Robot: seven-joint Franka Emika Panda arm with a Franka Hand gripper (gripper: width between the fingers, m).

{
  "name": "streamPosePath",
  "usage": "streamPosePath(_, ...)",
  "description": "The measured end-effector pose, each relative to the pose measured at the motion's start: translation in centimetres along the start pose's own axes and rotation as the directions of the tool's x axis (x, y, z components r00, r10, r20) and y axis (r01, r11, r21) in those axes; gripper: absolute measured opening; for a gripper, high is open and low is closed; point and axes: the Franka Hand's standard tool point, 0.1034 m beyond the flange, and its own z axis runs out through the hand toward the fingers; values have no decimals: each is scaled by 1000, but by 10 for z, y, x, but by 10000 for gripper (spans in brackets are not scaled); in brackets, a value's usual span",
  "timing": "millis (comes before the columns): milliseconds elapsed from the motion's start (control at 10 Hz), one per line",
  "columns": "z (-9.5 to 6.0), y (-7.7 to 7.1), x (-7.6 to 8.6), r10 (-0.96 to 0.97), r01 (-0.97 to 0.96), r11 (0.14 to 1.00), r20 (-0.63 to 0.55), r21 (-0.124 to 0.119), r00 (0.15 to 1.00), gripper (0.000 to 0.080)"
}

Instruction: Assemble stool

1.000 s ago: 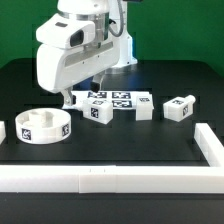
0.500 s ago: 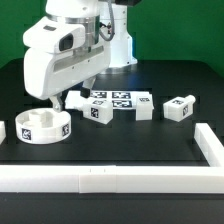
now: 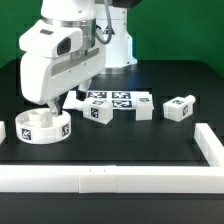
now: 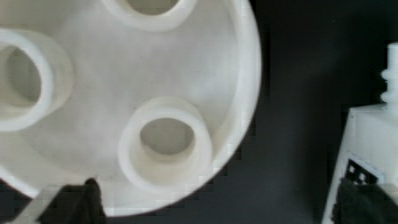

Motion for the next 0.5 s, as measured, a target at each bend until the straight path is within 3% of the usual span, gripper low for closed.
streamPosePath(200, 13, -1, -1, 3, -3, 1000, -3, -3, 1000, 649)
streamPosePath(500, 22, -7, -5, 4, -4, 1000, 4, 13, 1000, 649)
